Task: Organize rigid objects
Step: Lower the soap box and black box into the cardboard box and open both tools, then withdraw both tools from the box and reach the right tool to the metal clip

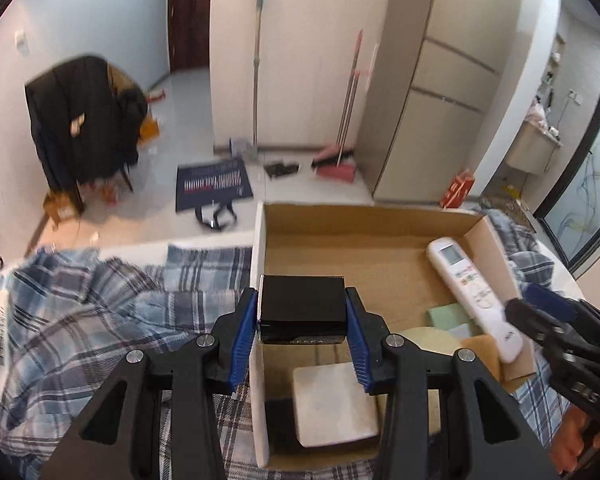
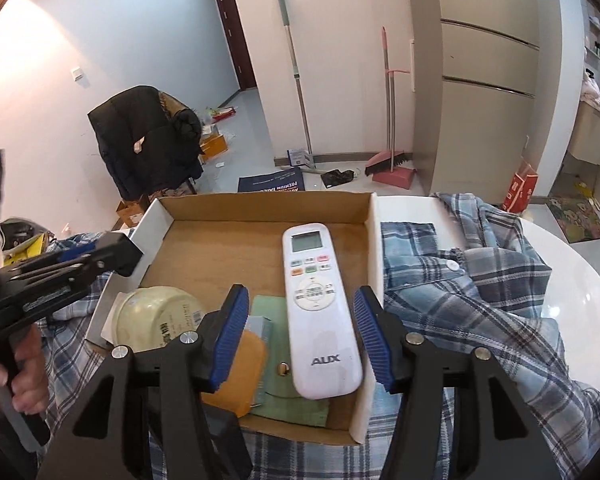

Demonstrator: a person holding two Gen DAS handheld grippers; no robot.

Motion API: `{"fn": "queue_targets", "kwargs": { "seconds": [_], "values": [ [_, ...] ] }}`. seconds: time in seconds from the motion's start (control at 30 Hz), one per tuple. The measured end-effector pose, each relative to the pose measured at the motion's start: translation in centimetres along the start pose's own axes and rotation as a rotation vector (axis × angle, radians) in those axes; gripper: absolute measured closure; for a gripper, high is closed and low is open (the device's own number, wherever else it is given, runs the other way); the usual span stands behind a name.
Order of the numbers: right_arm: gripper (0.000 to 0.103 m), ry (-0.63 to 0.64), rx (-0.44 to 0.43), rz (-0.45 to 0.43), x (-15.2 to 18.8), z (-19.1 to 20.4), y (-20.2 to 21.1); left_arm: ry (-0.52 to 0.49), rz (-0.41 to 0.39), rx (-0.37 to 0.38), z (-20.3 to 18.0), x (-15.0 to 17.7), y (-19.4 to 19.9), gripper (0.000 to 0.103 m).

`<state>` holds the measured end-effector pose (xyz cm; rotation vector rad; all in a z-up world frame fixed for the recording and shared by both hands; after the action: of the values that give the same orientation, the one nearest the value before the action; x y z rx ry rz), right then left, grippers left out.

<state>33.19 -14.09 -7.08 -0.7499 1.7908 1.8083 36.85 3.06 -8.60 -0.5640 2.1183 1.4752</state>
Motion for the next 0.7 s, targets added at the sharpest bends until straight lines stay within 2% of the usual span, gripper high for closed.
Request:
{"fn": "queue_targets", "kwargs": {
  "seconds": [0.43, 0.47, 0.5, 0.57, 0.7],
  "values": [
    [0.047, 0.011, 0.006, -0.008, -0.1, -0.1, 0.3, -0.046, 0.007, 0.007, -1.5, 0.6, -0.8, 0.058],
    [0.045, 0.012, 0.007, -0.01, 0.0, -0.1, 0.3, -0.054, 0.014, 0.001, -1.8, 0.8, -0.9, 0.055],
    [0.04, 0.01, 0.006, -0.016, -0.1, -0.1, 0.5, -0.062, 0.02, -0.004, -1.9, 0.7, -1.0, 0.044],
    [0.036, -0.009, 0.005, -0.035, -0.1, -0.4, 1.2, -0.074, -0.006, -0.014, -2.2, 0.7, -0.4, 0.031],
    [0.035, -0.008, 0.006, -0.07, -0.2, -0.9, 3.7, -0.108, -0.136, -0.02, -2.9, 0.6, 3.3, 0.031]
  ]
}}
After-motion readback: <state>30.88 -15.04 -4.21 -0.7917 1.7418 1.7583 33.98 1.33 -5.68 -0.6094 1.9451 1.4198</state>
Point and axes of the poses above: each gripper's, at about its wrist camera, not at the fingertips, and y roughly against the way its jaws point, z to its left, x to its underside, the point moved 4 cm from there along -y, roughly the way its jaws point, and after that the axes turned 13 degrees about x, right-handed, at the moved point
